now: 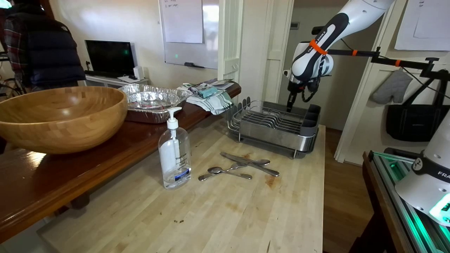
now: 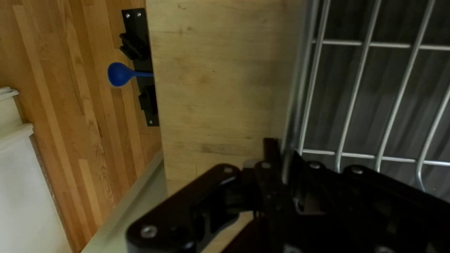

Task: Turn the plate rack to the left

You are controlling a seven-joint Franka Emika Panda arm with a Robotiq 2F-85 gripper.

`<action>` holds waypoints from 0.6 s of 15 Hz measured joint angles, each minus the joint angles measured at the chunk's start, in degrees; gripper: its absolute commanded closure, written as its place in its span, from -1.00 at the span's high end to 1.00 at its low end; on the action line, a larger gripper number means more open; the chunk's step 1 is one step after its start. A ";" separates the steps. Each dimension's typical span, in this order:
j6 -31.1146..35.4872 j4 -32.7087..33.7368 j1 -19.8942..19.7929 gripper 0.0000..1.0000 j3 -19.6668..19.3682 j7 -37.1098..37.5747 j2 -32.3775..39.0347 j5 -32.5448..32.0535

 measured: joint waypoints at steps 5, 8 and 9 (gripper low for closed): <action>0.00 0.00 -0.10 -0.35 0.06 0.00 -0.02 0.26; 0.02 0.05 -0.14 0.10 -0.33 -0.01 -0.60 0.24; 0.03 0.05 -0.15 0.24 -0.56 -0.01 -1.06 0.23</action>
